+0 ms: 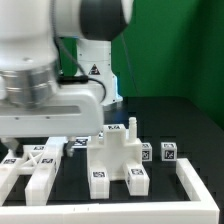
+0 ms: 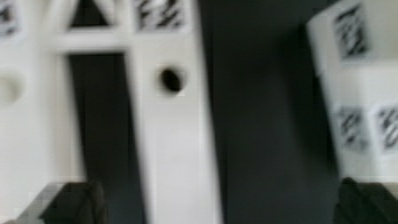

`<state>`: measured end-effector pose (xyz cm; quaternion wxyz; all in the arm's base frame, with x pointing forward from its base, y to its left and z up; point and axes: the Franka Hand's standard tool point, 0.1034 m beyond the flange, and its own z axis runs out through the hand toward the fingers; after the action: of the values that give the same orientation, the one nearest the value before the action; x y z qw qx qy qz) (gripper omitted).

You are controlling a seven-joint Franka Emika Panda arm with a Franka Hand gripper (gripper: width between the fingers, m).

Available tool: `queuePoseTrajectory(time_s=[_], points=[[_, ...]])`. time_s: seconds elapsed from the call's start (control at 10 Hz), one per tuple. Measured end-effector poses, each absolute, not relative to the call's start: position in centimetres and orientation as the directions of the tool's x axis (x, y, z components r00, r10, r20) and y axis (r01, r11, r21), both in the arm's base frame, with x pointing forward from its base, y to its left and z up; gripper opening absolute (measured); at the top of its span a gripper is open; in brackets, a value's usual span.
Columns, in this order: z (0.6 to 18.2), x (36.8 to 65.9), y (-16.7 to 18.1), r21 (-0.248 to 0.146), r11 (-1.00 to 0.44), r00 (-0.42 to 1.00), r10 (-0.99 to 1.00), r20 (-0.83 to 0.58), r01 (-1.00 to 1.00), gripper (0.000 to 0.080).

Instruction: Assemble chair

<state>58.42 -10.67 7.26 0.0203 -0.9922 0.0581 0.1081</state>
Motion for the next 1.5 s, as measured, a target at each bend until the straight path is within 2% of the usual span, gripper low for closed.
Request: queuePoseTrajectory(time_s=[0.2, 0.3, 0.4, 0.9, 1.2, 1.5], points=[[7.1, 58.8, -10.6, -0.018, -0.993, 0.978, -0.108, -0.18, -0.113, 0.0649], [7.0, 59.4, -11.0, -0.003, -0.994, 0.989, -0.111, -0.094, -0.112, 0.0649], [6.4, 58.8, -11.1, 0.003, -0.994, 0.991, -0.112, -0.07, -0.112, 0.0649], [3.4, 58.9, -11.1, 0.012, -0.998, 0.996, -0.054, -0.071, -0.054, 0.0649], [3.3, 58.8, -11.1, 0.012, -0.998, 0.996, -0.059, -0.074, -0.058, 0.0649], [2.9, 58.5, -10.9, 0.008, -1.0, 0.996, 0.02, -0.083, 0.021, 0.0649]])
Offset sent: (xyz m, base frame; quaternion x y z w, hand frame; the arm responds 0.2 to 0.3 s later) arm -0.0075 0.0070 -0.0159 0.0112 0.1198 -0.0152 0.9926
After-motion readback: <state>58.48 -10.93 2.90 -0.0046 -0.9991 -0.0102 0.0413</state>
